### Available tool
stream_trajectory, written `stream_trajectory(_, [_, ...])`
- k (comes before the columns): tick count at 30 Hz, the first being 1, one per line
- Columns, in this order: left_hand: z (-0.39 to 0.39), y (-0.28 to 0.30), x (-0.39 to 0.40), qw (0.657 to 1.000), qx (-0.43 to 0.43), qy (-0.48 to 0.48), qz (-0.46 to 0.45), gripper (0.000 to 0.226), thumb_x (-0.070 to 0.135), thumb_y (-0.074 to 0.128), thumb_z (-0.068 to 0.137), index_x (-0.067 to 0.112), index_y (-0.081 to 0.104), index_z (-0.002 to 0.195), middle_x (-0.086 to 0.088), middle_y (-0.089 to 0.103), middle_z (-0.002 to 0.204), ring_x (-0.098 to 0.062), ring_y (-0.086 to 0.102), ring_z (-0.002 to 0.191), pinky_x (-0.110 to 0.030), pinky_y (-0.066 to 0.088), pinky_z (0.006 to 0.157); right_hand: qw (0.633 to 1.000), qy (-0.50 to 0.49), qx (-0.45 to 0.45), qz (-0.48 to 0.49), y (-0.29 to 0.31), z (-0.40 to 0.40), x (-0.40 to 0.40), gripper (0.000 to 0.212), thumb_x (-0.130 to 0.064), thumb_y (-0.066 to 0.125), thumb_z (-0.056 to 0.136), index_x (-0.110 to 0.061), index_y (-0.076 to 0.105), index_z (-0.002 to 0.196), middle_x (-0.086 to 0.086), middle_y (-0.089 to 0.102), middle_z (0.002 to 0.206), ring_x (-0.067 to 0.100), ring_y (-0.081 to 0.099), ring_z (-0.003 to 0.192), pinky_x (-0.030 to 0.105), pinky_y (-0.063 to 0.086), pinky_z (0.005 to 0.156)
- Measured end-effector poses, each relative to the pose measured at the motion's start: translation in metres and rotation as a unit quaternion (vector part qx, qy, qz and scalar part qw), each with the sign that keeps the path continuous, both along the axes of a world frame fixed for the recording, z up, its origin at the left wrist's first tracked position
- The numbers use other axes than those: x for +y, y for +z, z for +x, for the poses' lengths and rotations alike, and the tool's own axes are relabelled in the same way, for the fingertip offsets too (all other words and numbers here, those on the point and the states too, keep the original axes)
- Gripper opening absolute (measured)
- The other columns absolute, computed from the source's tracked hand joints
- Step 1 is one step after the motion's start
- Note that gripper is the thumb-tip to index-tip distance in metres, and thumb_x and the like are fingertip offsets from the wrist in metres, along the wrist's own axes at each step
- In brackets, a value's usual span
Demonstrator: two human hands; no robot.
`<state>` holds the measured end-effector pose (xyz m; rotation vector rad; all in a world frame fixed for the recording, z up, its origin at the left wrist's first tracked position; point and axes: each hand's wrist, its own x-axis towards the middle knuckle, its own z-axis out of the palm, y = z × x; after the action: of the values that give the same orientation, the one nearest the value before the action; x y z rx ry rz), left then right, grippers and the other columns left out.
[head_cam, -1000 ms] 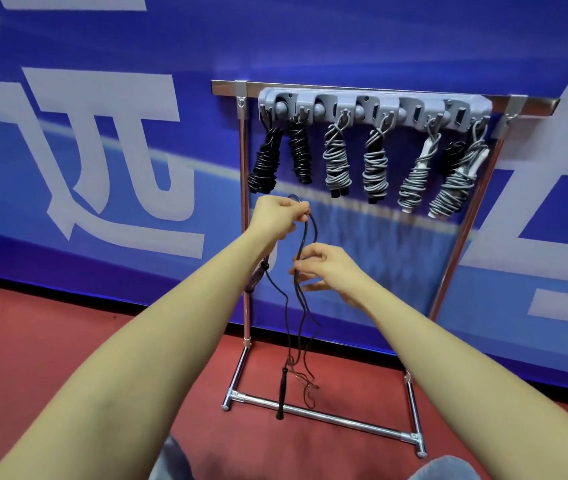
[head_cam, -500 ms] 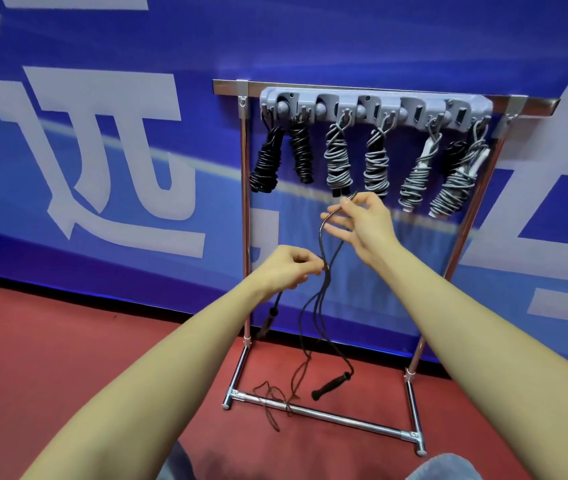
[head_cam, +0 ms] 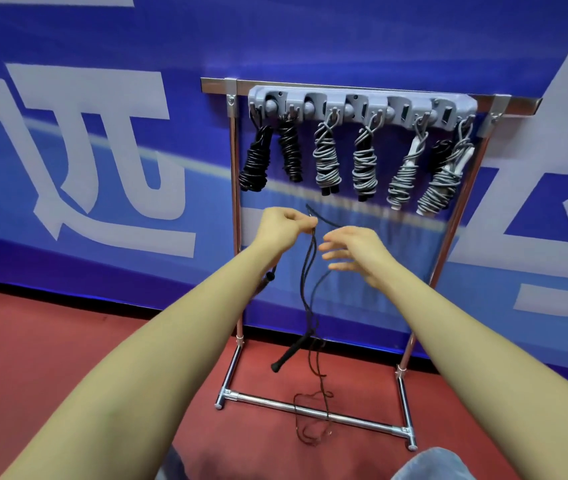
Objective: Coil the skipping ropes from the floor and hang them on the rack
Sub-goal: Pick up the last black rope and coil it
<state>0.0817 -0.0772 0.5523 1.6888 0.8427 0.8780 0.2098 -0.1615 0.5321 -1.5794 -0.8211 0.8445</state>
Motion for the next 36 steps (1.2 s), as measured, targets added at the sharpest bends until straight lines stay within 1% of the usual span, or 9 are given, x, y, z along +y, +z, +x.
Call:
stream_trajectory(3, [0.003,0.013,0.003,0.999,-0.03,0.014,-0.01,0.014,0.015,0.069,0.085,0.004,0.068,0.076,-0.001,0.063,0.067,-0.002,0.035,0.033,-0.015,0.03,0.041,0.981,0.158,-0.087,-0.075,-0.012,-0.012,-0.001,0.018,-0.011,0.057,0.091,-0.016,0.064,0.107,0.005,0.069,0.108,0.018,0.067,0.095,0.031,0.051,0.085])
stream_trajectory(6, [0.001,0.022,0.01,0.999,-0.042,0.034,-0.009,0.014,0.018,0.069,0.085,0.005,0.068,0.079,0.002,0.062,0.066,-0.002,0.032,0.034,-0.015,0.028,0.039,0.968,0.2,-0.121,-0.087,-0.018,-0.028,0.003,0.016,-0.02,0.061,0.091,-0.016,0.068,0.105,0.002,0.07,0.106,0.015,0.065,0.098,0.032,0.048,0.092])
stream_trajectory(12, [-0.019,0.017,0.016,0.998,-0.023,0.013,-0.051,0.021,0.014,0.045,0.095,0.008,0.066,0.093,0.0,0.062,0.074,-0.01,0.034,0.042,-0.021,0.029,0.044,0.991,0.083,-0.097,0.028,-0.002,-0.034,0.014,0.017,-0.023,0.053,0.095,-0.016,0.068,0.091,0.004,0.073,0.089,0.013,0.069,0.085,0.037,0.053,0.083])
stream_trajectory(19, [-0.033,-0.042,0.006,0.991,0.102,-0.088,-0.006,0.026,0.01,0.061,0.087,0.011,0.06,0.113,-0.002,0.059,0.085,-0.012,0.054,0.078,-0.016,0.041,0.066,0.987,0.019,0.035,0.157,0.019,-0.03,0.022,0.017,-0.02,0.047,0.099,-0.012,0.061,0.093,0.006,0.071,0.086,0.022,0.07,0.085,0.042,0.057,0.08])
stream_trajectory(25, [-0.028,-0.04,0.007,0.994,0.08,-0.05,0.061,0.012,0.021,0.054,0.095,0.01,0.056,0.091,0.002,0.054,0.071,-0.008,0.04,0.055,-0.017,0.034,0.053,0.98,-0.033,0.121,0.156,0.022,-0.025,0.023,0.028,-0.026,0.048,0.1,-0.003,0.061,0.092,0.015,0.071,0.086,0.027,0.072,0.083,0.035,0.058,0.064])
stream_trajectory(27, [-0.027,-0.037,0.006,0.994,0.073,-0.054,0.066,0.012,0.019,0.047,0.098,0.01,0.052,0.093,0.002,0.061,0.075,-0.008,0.038,0.053,-0.014,0.032,0.049,0.994,-0.081,0.01,0.069,0.023,-0.023,0.022,0.037,-0.035,0.053,0.096,-0.003,0.063,0.08,0.013,0.071,0.069,0.022,0.07,0.063,0.029,0.053,0.052])
stream_trajectory(29, [-0.027,-0.034,0.006,0.995,0.06,-0.053,0.058,0.01,0.018,0.044,0.099,0.012,0.049,0.094,0.003,0.06,0.071,-0.011,0.037,0.052,-0.016,0.032,0.048,0.975,-0.141,-0.171,-0.003,0.022,-0.019,0.02,0.041,-0.039,0.057,0.092,-0.006,0.06,0.067,0.004,0.064,0.054,0.016,0.06,0.048,0.028,0.046,0.051])
stream_trajectory(32, [-0.028,-0.029,0.005,0.996,0.037,-0.07,0.038,0.011,0.017,0.043,0.099,0.011,0.049,0.092,0.0,0.052,0.062,-0.014,0.046,0.054,-0.023,0.039,0.055,0.932,-0.16,-0.324,0.0,0.014,-0.016,0.018,0.028,-0.04,0.059,0.089,-0.015,0.05,0.078,-0.002,0.057,0.079,0.017,0.052,0.074,0.034,0.043,0.068])
stream_trajectory(36, [-0.03,-0.018,0.004,0.995,0.002,-0.097,0.003,0.013,0.017,0.044,0.099,0.013,0.051,0.089,0.0,0.044,0.059,-0.014,0.039,0.043,-0.023,0.034,0.046,0.942,-0.005,-0.335,0.006,0.007,-0.021,0.023,0.032,-0.037,0.053,0.094,-0.018,0.05,0.119,-0.003,0.053,0.118,0.015,0.045,0.113,0.036,0.03,0.106])
